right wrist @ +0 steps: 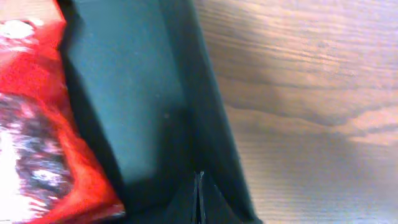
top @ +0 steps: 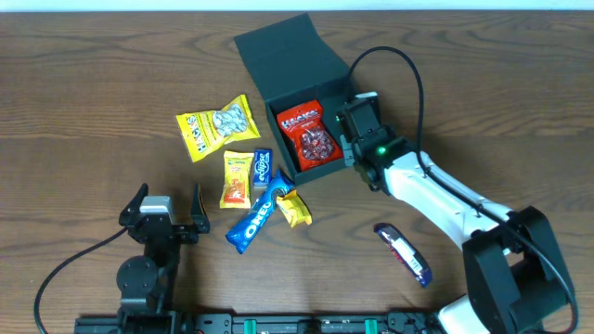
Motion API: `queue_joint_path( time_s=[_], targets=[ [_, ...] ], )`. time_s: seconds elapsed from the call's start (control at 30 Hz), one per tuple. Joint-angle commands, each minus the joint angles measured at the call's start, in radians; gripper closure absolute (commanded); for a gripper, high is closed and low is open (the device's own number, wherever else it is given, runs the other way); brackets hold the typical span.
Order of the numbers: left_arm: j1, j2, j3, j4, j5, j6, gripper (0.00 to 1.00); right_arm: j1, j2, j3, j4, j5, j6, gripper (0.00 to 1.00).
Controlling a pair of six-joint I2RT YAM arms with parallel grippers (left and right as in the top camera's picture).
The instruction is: Pack container
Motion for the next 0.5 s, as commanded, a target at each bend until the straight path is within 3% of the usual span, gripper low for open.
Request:
queue_joint_path(
  time_s=[0.0, 0.27, 0.47],
  targets=[
    [-0.002, -0.006, -0.017, -0.043, -0.01, -0.004, 0.05, -0.013, -0.006, -0.003, -0.03, 0.04, 0.002, 0.99],
    [-0.002, -0.006, -0.017, -0.043, -0.01, -0.004, 0.05, 0.032, -0.006, -0.003, -0.164, -0.04, 0.111, 0.99],
    [-0.002, -0.006, -0.017, -0.043, -0.011, -0.004, 0.05, 0.067, -0.006, -0.002, -0.151, -0.174, 0.166, 0.99]
  ],
)
